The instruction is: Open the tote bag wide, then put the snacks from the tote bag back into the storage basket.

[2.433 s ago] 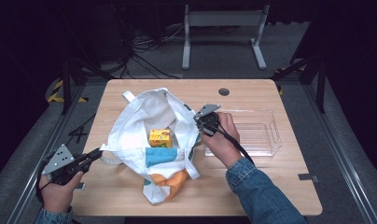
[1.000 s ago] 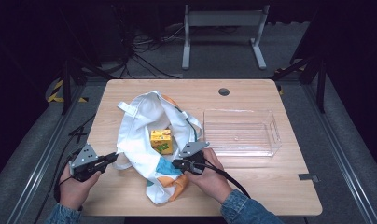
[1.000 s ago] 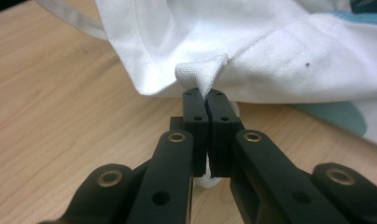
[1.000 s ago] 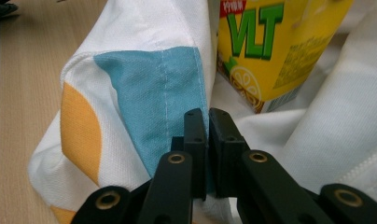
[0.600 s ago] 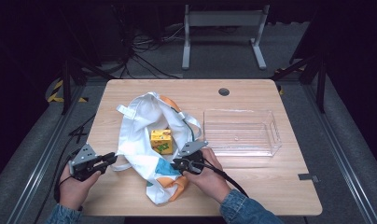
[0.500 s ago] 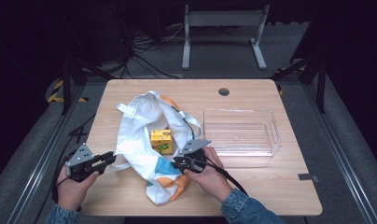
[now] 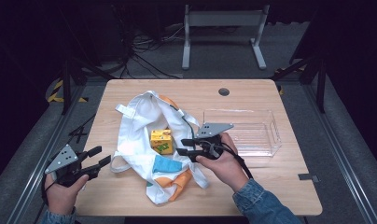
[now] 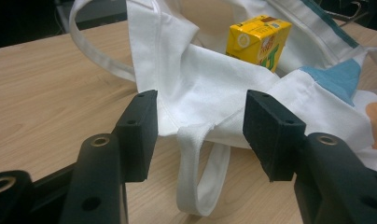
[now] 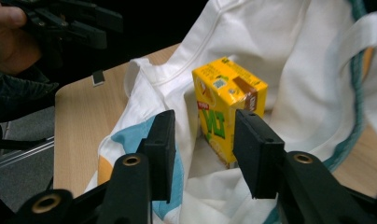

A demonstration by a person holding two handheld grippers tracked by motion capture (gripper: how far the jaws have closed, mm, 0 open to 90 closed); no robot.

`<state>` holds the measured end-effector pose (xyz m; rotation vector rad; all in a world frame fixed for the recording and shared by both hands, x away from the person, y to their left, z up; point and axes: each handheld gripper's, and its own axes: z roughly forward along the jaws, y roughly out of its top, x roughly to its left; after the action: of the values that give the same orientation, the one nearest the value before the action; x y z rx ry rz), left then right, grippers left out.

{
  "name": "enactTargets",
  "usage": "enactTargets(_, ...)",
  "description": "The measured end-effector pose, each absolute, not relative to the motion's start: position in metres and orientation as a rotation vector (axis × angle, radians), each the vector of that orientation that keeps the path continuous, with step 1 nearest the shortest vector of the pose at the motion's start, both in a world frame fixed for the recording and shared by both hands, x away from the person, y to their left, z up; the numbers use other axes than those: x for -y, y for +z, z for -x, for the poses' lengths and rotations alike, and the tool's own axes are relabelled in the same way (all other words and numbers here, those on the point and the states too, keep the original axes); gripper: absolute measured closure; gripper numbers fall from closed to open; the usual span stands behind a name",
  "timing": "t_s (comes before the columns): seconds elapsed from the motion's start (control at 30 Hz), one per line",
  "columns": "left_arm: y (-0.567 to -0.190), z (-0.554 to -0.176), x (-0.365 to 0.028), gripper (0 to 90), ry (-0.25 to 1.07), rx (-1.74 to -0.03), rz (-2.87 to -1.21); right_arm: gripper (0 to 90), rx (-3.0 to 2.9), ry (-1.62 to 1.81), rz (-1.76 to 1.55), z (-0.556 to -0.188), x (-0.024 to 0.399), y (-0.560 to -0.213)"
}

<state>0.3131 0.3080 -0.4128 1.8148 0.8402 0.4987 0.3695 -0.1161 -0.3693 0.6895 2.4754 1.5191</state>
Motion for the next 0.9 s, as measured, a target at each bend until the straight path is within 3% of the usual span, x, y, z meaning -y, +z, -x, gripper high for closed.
enactTargets(0.3,-0.410,-0.311,-0.311,46.1,0.529,-0.852,-1.798,51.5,-2.439,1.565,-0.640,-0.377,0.132,-0.341)
enactTargets(0.9,-0.412,-0.307,-0.311,44.8,0.593,-0.924,-1.750,42.6,-2.516,1.487,-0.621,-0.410,0.119,-0.307)
